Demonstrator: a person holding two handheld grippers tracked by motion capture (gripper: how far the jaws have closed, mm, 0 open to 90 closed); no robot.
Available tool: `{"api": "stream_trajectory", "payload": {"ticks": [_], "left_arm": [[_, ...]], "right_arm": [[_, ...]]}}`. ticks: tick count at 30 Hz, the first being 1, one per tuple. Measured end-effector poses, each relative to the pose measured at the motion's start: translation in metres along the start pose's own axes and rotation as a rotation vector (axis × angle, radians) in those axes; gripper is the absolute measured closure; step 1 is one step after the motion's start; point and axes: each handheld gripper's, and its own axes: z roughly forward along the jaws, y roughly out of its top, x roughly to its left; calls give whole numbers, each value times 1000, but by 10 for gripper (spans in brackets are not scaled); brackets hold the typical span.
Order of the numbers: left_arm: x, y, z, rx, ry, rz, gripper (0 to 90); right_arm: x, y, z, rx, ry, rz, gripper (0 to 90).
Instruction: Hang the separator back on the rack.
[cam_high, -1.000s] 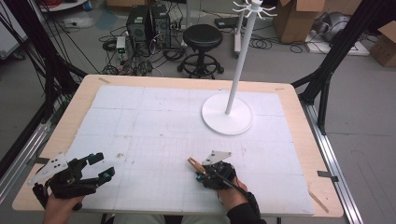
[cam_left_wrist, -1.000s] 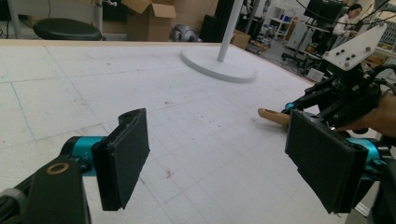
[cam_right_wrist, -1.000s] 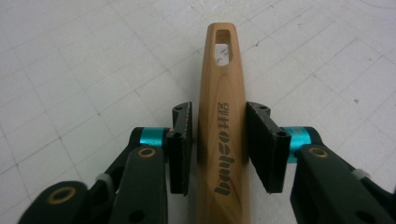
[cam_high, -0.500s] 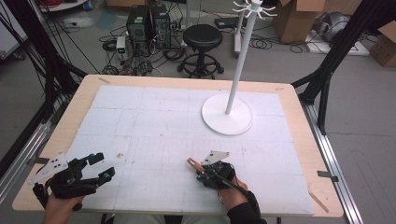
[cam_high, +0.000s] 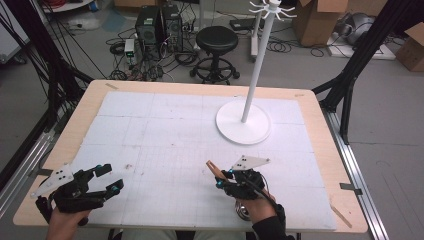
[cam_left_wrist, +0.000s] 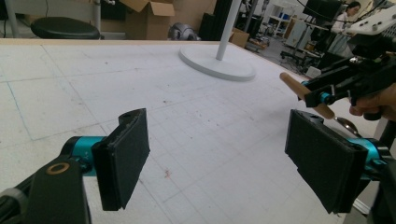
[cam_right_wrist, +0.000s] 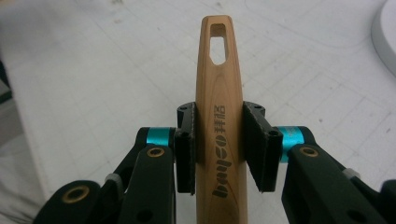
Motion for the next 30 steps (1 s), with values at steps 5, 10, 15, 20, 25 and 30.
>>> {"api": "stream_trajectory", "payload": {"ticks": [5,10,15,20,25,30], "left_arm": [[-2,2,0,-17,-11,-8,224],[-11,12,1,-54,-71,-15,226],[-20,28,4,-120,-196,-56,261],[-32,41,13,-130,-321,-58,288],[-48,56,31,-112,-401,-31,274],[-63,67,51,-109,-466,-4,246]], "right_arm": [[2,5,-11,-86,78,14,670],[10,10,-14,-165,171,-8,669],[19,15,-14,-218,255,-34,669],[27,20,-17,-262,320,-57,669],[35,24,-19,-298,382,-93,669],[44,28,-21,-323,441,-124,669]]}}
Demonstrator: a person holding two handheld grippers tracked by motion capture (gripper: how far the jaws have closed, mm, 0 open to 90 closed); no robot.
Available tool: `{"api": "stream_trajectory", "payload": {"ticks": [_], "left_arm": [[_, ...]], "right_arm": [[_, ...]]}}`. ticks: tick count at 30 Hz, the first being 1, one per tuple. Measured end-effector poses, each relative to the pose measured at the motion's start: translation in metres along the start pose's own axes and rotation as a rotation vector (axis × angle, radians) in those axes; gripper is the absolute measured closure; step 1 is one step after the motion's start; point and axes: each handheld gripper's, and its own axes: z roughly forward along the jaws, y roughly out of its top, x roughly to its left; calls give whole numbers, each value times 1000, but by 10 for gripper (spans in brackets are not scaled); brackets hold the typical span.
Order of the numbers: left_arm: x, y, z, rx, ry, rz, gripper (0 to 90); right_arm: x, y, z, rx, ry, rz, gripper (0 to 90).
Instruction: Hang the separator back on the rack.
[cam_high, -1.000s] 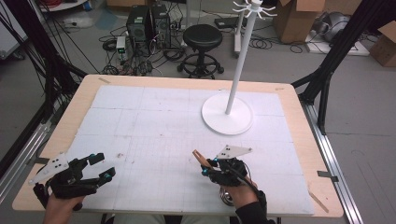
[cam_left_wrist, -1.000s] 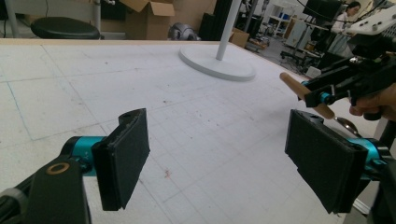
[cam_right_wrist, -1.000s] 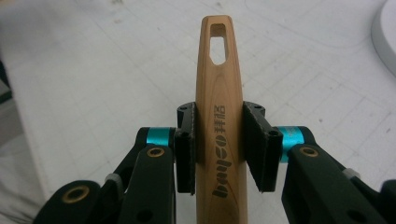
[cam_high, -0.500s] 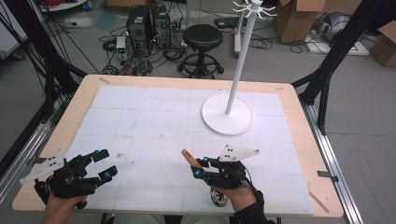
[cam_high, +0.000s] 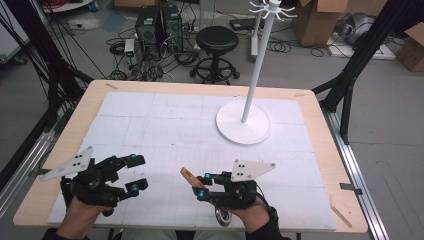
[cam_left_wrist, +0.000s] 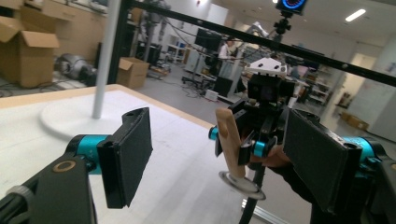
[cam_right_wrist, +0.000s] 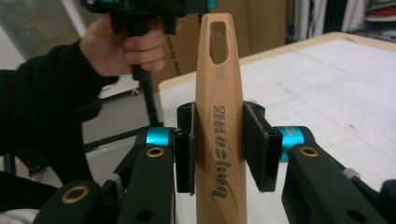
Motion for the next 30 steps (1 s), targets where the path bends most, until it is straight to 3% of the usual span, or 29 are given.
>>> {"api": "stream_trajectory", "payload": {"ticks": [8,13,24,30], "left_arm": [[-5,-3,24,39,-72,1,259],[-6,-3,27,32,-132,-7,340],[-13,-9,40,61,-203,-18,329],[-12,-12,40,50,-236,-24,487]], "right_arm": [[9,5,4,-20,61,-19,669],[12,5,8,-20,77,-31,669],[19,6,15,-22,134,-45,669],[22,6,17,-28,158,-52,669]]}}
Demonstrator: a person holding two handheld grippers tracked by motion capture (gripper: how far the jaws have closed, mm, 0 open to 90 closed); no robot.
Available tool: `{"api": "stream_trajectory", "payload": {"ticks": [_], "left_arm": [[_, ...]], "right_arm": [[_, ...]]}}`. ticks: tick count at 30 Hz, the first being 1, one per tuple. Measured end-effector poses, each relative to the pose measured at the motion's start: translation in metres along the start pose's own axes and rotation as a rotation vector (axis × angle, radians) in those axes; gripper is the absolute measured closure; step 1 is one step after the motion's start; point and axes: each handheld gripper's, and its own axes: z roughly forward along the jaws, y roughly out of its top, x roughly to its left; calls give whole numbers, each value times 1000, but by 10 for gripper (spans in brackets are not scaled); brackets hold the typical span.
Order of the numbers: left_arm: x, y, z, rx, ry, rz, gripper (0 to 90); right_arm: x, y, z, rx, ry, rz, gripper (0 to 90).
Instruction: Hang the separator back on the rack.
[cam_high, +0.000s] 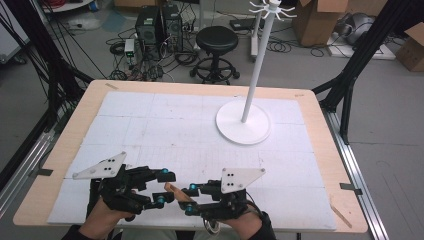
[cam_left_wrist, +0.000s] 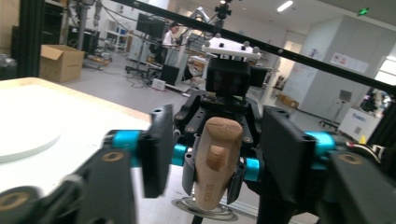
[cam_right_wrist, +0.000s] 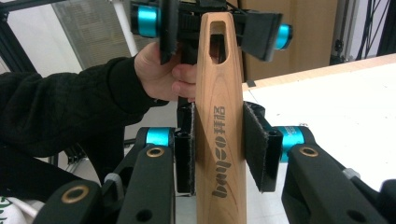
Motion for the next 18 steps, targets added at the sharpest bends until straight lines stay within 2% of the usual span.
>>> {"api": "stream_trajectory", "payload": {"ticks": [7,13,18], "left_arm": [[0,-2,1,-9,-25,-7,556],[-1,-3,3,-11,-53,3,631],[-1,-3,2,-11,-53,14,676]], "right_arm": [[1,0,1,-14,23,12,669],[1,0,2,-19,30,9,668],[1,0,3,-21,44,12,668]]}}
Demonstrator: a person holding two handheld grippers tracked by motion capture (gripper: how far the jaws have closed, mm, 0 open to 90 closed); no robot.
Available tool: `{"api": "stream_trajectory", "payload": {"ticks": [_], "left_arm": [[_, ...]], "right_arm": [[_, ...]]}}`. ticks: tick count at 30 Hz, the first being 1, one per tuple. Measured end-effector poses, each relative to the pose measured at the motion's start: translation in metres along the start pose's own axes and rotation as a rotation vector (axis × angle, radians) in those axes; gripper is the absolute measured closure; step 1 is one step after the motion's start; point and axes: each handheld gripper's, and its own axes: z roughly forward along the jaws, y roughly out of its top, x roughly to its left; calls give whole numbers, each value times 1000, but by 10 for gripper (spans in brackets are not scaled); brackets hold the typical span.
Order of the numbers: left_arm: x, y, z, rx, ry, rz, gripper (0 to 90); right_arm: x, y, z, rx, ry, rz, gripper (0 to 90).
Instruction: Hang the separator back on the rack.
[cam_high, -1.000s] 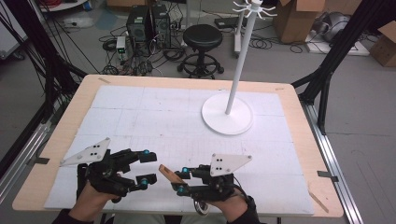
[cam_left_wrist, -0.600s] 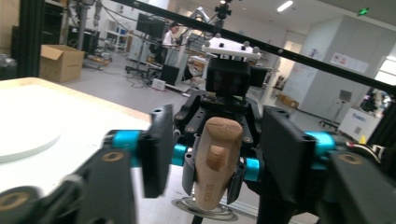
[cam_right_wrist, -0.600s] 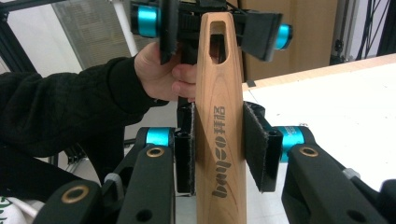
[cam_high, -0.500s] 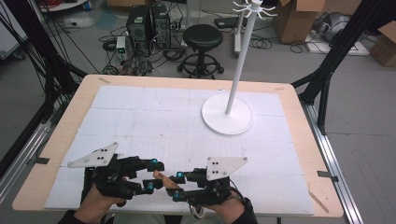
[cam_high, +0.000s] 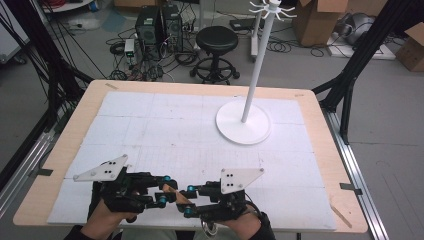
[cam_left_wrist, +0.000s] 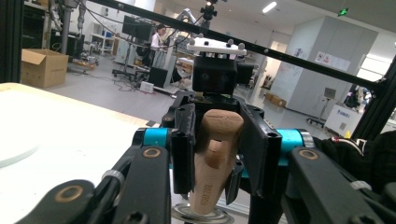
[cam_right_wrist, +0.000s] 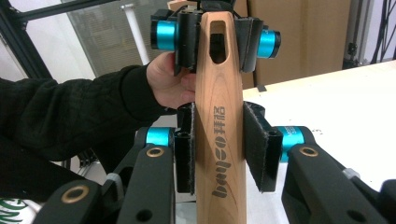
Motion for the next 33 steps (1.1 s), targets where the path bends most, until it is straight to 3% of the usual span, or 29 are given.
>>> {"api": "stream_trajectory", "payload": {"ticks": [8,17,24,28,33], "left_arm": [[-3,0,0,-8,15,23,704],[-13,9,7,27,54,23,709],[-20,18,12,69,94,36,711],[-22,22,15,85,131,45,712],[-24,27,17,111,231,67,712]], "right_arm": [[-1,0,1,-8,17,13,668],[-2,-1,2,-18,58,35,664],[-2,0,2,-30,64,40,646],[-3,0,-1,-45,44,66,539],[-3,1,-4,-59,-32,58,377]]}}
